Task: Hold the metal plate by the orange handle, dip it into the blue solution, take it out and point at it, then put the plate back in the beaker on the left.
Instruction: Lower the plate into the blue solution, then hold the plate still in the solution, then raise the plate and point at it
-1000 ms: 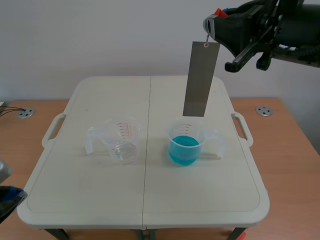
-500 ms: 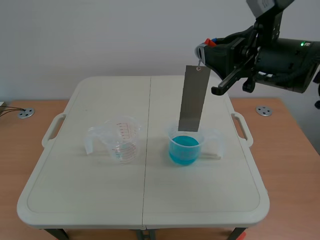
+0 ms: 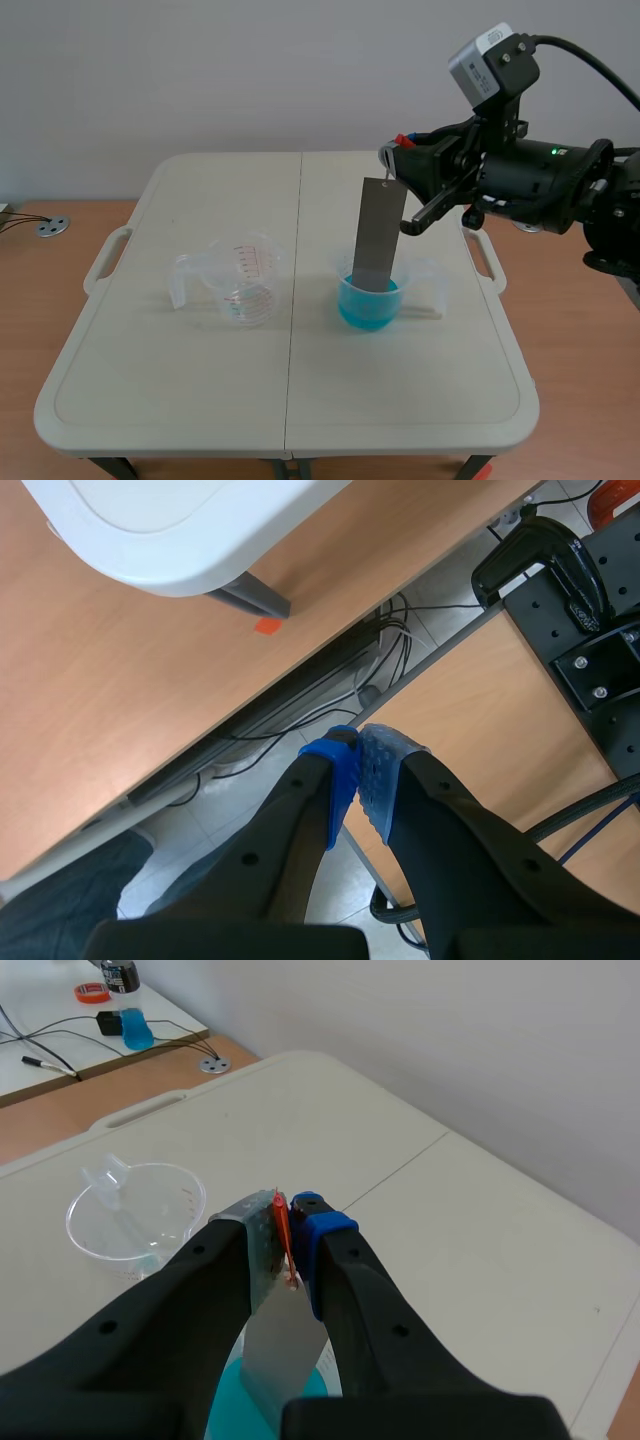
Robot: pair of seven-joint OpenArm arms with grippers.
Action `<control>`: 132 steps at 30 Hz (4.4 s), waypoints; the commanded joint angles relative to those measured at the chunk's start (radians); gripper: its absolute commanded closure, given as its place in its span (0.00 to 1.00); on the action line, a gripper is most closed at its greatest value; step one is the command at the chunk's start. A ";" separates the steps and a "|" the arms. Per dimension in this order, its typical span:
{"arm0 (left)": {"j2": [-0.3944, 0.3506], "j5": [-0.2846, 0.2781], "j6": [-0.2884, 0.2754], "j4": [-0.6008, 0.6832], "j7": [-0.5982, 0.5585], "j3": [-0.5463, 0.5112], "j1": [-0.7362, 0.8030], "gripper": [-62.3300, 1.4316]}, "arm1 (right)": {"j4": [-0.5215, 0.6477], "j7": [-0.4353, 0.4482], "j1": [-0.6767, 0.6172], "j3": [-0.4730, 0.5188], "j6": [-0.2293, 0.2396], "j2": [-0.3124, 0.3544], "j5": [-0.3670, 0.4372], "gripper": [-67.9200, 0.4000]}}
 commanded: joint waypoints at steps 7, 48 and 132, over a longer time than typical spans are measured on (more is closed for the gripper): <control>0.005 -0.003 0.002 0.005 -0.006 0.002 0.002 0.94 | -0.088 0.066 0.029 -0.017 0.005 -0.028 -0.048 0.97; 0.005 -0.003 0.002 0.005 0.001 0.002 0.002 0.94 | -0.145 0.080 0.029 -0.018 0.015 -0.044 -0.094 0.97; 0.005 -0.003 -0.014 0.165 0.004 -0.034 -0.259 0.94 | 0.325 -0.078 -0.025 0.144 0.072 -0.035 -0.037 0.97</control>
